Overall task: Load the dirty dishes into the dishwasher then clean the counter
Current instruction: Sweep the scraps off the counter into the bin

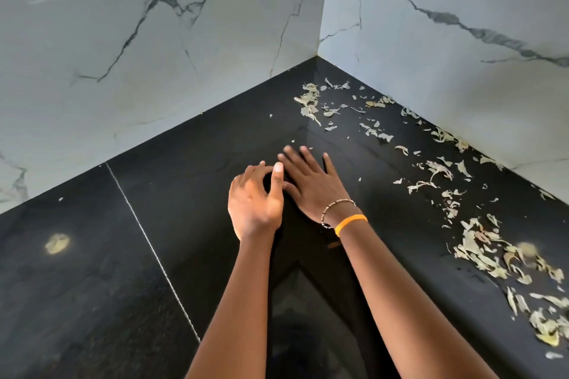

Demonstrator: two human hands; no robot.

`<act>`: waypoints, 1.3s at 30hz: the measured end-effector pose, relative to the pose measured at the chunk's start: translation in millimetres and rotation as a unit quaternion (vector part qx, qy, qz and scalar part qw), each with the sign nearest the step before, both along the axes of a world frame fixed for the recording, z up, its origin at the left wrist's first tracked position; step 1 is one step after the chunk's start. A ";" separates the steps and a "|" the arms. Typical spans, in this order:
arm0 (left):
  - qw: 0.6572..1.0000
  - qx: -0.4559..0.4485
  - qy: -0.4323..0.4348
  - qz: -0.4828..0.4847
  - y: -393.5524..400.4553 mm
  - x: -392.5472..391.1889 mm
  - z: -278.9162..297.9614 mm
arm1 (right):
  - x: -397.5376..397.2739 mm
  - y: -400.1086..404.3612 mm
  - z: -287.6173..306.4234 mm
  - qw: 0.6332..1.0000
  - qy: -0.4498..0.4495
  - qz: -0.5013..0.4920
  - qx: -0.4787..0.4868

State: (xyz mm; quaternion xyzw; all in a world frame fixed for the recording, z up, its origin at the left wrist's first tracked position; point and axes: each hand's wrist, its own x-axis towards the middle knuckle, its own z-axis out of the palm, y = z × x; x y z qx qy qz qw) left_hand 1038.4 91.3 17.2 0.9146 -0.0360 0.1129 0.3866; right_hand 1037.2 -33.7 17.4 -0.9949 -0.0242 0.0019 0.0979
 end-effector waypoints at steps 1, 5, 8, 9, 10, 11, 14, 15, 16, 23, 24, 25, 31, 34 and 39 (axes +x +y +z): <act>1.000 0.018 -0.008 0.003 -1.2 5.0 0.3 | 9.9 -0.9 -2.7 1.000 0.012 0.022 -0.016; 0.998 0.060 0.000 -0.009 -6.1 25.5 2.2 | 35.8 -36.2 -10.6 0.989 0.015 -0.144 -0.009; 0.992 0.116 0.003 -0.050 -10.0 35.2 -3.4 | 27.4 -59.6 -9.0 0.931 0.016 -0.363 0.025; 0.989 0.134 0.012 -0.053 -10.7 37.7 -5.4 | 27.2 -58.3 -7.8 0.920 0.001 -0.390 0.028; 0.988 0.144 0.021 -0.046 -11.1 38.9 -6.8 | 29.8 -53.1 -6.0 0.927 -0.026 -0.373 0.023; 0.988 0.147 0.024 -0.035 -11.0 39.7 -7.3 | 36.2 -45.5 -3.8 0.947 -0.055 -0.318 0.012; 0.992 0.125 0.028 -0.019 -11.3 38.5 -8.1 | 75.3 -15.5 -1.0 0.996 -0.061 -0.066 -0.021; 0.992 0.120 0.038 -0.024 -11.4 37.1 -8.5 | 88.5 -6.3 -1.6 0.999 -0.037 -0.001 -0.033; 0.992 0.118 0.046 -0.026 -11.4 37.6 -9.0 | 103.3 -0.9 -1.6 0.998 -0.014 0.044 -0.045; 0.991 0.105 0.014 -0.086 -10.1 36.3 -5.9 | 128.1 -56.7 -10.0 0.981 0.007 -0.183 -0.064; 0.988 0.107 0.000 -0.110 -10.3 36.1 -5.1 | 115.3 -68.5 -11.6 0.968 0.007 -0.246 -0.057; 0.984 0.115 -0.010 -0.138 -10.3 36.1 -4.8 | 100.7 -77.5 -11.5 0.949 0.012 -0.311 -0.044; 0.963 0.236 0.033 -0.126 -19.9 45.5 -11.2 | 93.9 -63.6 1.7 0.973 -0.038 -0.223 -0.034; 0.950 0.283 0.061 -0.114 -24.4 54.1 -11.8 | 137.4 -42.2 -3.7 0.995 -0.026 -0.028 -0.095; 0.940 0.311 0.060 -0.124 -27.1 65.0 -11.0 | 205.0 -67.5 -8.9 0.994 -0.015 -0.035 -0.105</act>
